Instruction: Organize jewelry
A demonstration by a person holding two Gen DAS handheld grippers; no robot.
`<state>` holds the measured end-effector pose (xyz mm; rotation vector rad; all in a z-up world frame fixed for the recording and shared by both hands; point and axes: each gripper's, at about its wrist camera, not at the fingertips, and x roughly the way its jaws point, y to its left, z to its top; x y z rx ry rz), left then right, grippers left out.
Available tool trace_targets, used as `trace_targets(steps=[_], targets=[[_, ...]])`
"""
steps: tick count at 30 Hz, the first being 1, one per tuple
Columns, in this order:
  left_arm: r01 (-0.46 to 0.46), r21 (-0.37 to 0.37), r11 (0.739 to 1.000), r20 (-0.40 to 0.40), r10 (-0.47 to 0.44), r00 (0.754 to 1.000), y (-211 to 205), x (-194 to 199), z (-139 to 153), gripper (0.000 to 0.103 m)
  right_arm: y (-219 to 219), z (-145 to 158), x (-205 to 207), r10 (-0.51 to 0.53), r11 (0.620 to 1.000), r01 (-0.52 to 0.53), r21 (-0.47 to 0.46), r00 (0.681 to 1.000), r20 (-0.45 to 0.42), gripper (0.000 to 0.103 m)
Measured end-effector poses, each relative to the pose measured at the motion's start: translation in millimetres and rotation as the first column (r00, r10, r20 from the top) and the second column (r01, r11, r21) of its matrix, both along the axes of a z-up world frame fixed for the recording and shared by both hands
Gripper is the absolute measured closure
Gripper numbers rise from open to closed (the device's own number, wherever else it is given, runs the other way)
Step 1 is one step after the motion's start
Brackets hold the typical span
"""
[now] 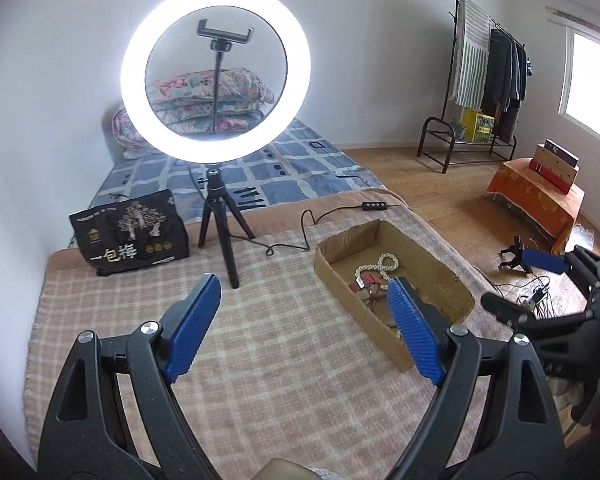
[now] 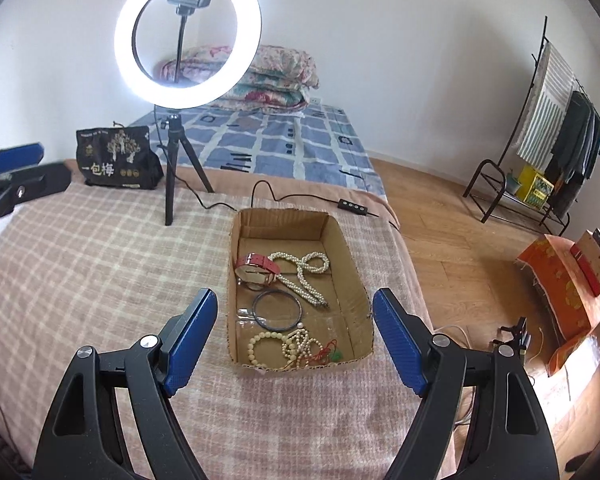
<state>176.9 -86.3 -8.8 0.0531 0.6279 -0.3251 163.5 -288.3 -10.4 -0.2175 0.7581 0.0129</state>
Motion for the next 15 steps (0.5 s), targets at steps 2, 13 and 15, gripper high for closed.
trace_targets(steps=[2,13,15], targets=[[-0.005,0.009,1.0,0.004,0.005,1.0,7.5,-12.1,0.3,0.015,1.5,4.7,-8.3,-0.007,1.0,0.007,0.016,1.0,0.013,0.023],[-0.053,-0.008,0.999,0.039,0.053,0.998,29.1,-62.3,5.5,0.015,16.6,11.6,-44.5,-0.015,1.0,0.013,0.023,0.997,0.08,0.023],[-0.049,0.002,0.999,0.055,0.049,0.997,27.3,-67.7,6.6,0.015,19.2,13.5,-49.2,-0.018,1.0,0.016,0.023,0.995,0.097,0.023]])
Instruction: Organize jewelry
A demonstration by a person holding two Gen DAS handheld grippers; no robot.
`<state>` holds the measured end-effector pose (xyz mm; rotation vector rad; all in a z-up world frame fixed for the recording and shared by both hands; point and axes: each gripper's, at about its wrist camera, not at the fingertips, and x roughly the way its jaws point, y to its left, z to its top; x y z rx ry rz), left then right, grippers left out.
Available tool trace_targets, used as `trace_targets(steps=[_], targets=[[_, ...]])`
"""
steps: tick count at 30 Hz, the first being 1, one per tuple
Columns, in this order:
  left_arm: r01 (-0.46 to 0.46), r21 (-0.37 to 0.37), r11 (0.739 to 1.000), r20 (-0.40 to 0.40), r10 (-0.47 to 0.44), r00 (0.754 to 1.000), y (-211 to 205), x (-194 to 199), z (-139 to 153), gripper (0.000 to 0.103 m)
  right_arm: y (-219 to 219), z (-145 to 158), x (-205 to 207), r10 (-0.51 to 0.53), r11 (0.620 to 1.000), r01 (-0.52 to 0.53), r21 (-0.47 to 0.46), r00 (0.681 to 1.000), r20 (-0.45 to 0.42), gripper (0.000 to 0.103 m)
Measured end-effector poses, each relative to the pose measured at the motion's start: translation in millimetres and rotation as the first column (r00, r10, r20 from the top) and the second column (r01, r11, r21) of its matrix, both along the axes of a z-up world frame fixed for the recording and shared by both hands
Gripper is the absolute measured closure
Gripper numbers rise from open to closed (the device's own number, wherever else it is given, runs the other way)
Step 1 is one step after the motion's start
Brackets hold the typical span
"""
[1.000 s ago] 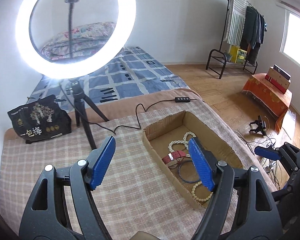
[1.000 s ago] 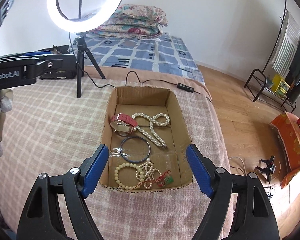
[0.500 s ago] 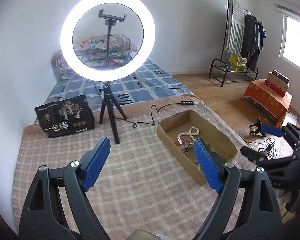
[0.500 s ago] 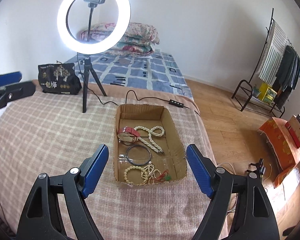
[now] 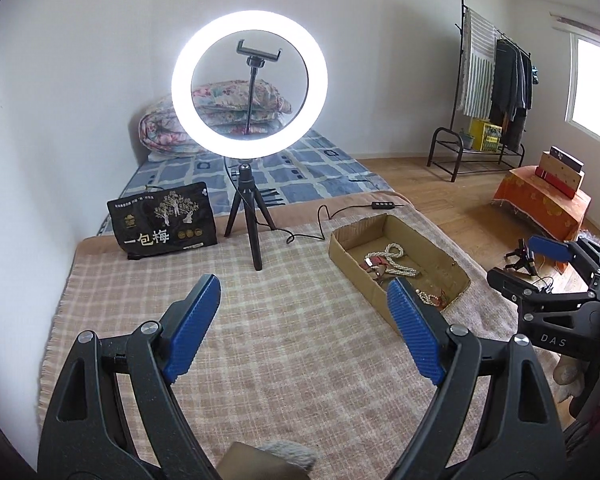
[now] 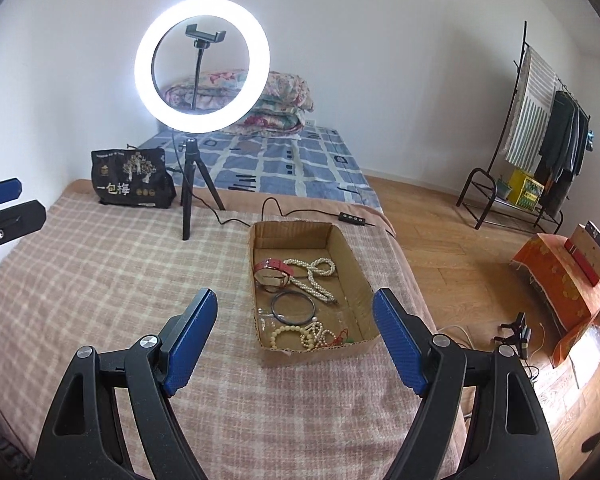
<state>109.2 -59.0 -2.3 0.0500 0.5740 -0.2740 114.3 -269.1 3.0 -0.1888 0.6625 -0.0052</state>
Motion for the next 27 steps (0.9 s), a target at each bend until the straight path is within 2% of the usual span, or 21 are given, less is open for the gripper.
trace_targets(steps=[2,4,8,17,27], targets=[[0.008,0.018,1.0,0.014,-0.008,1.0,-3.2,-6.8,-0.6,0.013,1.7,0.8,-4.4,0.0,1.0,0.0,0.005,1.0,0.016,0.023],[0.005,0.033,0.999,0.023,-0.006,1.0,-6.4,-10.5,-2.2,0.0,2.6,0.3,-7.3,-0.003,1.0,0.003,0.01,1.0,0.03,0.023],[0.02,0.046,0.999,0.053,-0.023,0.998,-11.4,-21.1,-3.4,0.0,4.3,-2.8,-10.0,-0.012,1.0,0.012,0.0,0.998,0.055,0.022],[0.058,0.075,0.996,0.028,-0.06,0.998,-19.9,-24.9,-16.9,0.0,-6.8,-6.5,-6.3,-0.047,0.998,0.044,0.053,0.997,0.056,0.021],[0.056,0.086,0.995,0.005,-0.057,0.998,-21.0,-22.0,-26.3,0.0,-9.3,-11.9,-2.0,-0.062,0.996,0.06,0.059,0.997,0.041,0.02]])
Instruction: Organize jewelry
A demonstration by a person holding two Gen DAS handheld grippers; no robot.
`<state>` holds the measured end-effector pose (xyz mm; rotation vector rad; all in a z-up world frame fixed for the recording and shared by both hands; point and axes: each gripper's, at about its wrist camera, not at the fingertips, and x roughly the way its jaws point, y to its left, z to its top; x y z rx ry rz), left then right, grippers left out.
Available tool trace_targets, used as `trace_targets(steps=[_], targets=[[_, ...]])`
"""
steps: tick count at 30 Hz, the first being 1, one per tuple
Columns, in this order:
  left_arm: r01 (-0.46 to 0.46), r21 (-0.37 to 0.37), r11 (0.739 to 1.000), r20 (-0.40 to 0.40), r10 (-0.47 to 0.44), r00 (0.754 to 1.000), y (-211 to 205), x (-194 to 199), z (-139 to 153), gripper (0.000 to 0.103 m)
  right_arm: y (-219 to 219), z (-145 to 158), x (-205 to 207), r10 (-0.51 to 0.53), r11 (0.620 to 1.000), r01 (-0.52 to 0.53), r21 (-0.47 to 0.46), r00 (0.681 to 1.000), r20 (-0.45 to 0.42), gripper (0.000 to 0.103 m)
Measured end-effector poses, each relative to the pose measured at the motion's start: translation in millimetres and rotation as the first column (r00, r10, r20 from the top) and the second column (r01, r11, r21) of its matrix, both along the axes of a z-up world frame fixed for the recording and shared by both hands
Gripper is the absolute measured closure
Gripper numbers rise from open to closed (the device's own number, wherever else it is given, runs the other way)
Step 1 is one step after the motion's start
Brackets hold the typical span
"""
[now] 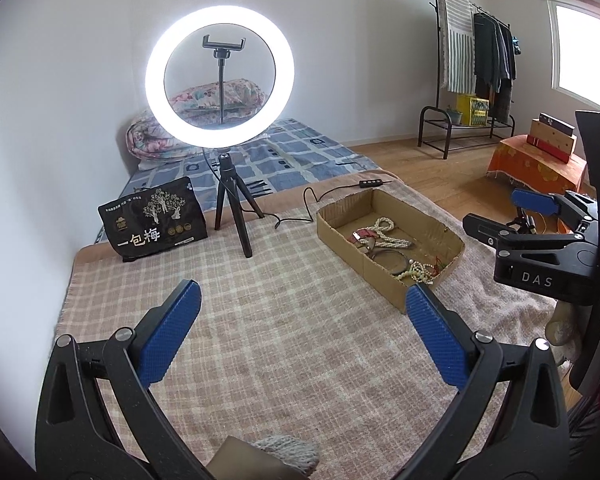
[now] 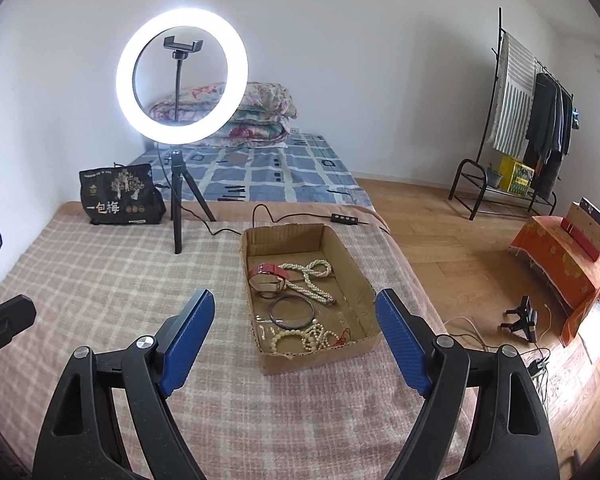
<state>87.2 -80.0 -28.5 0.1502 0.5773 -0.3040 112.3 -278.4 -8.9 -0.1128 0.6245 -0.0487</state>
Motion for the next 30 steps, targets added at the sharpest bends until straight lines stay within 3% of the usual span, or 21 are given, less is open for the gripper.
trace_targets(steps=[30], targets=[[-0.01,0.007,1.0,0.006,0.01,1.0,1.7,-0.9,-3.8,0.0,0.6,-3.2,0.7,-0.008,1.0,0.008,-0.022,1.0,-0.002,0.02]])
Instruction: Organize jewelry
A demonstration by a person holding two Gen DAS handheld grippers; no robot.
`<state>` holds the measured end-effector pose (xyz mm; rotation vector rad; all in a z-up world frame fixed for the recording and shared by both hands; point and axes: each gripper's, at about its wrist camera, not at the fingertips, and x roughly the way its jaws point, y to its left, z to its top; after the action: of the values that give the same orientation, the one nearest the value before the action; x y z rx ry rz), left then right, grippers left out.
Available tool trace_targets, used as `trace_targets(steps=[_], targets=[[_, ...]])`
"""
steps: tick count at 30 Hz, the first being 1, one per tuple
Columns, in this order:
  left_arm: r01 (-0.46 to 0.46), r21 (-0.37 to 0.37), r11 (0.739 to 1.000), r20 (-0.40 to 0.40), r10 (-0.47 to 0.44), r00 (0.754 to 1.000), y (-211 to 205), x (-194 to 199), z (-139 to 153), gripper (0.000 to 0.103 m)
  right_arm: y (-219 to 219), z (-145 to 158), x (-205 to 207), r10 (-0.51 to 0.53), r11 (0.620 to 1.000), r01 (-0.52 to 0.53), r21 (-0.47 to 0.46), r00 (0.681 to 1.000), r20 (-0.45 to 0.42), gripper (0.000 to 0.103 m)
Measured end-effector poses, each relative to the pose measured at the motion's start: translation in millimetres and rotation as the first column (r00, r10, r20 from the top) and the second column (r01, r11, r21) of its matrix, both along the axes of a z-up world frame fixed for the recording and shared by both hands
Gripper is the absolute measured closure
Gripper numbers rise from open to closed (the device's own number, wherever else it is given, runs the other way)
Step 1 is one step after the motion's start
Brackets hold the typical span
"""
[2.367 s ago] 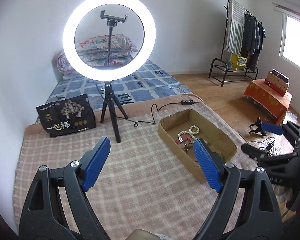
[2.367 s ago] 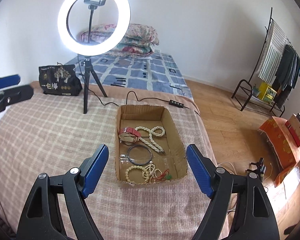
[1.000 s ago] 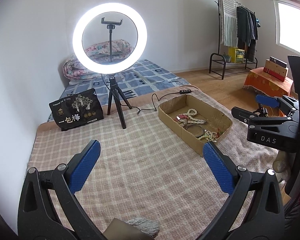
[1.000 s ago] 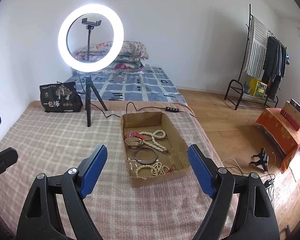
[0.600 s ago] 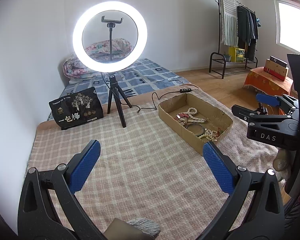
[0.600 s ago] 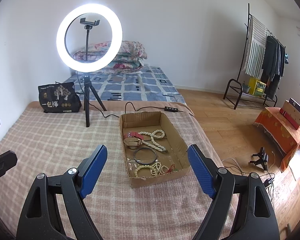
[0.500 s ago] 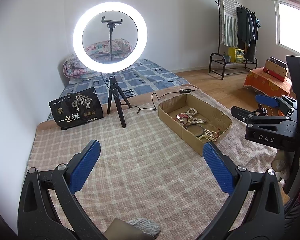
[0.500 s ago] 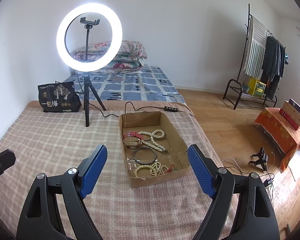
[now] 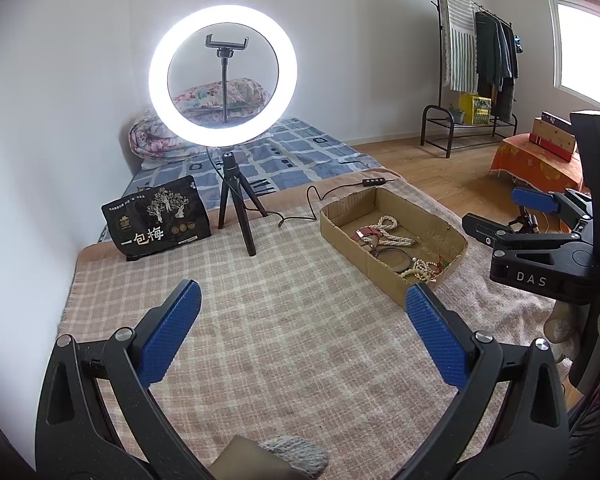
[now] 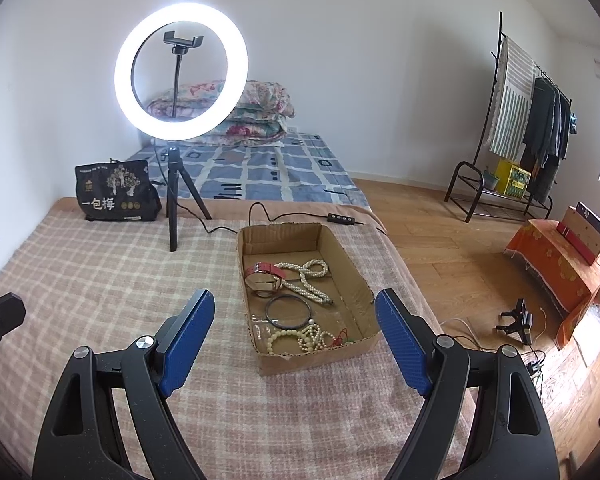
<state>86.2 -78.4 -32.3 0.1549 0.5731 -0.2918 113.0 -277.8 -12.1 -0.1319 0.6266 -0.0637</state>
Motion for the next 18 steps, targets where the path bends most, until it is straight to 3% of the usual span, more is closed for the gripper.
trace_targets(steps=[18], targets=[[-0.003,-0.001,1.0,0.002,0.003,1.0,-0.9,-2.2,1.1,0.0,0.1,-1.7,0.1,0.0,1.0,0.0,-0.003,1.0,-0.004,0.02]])
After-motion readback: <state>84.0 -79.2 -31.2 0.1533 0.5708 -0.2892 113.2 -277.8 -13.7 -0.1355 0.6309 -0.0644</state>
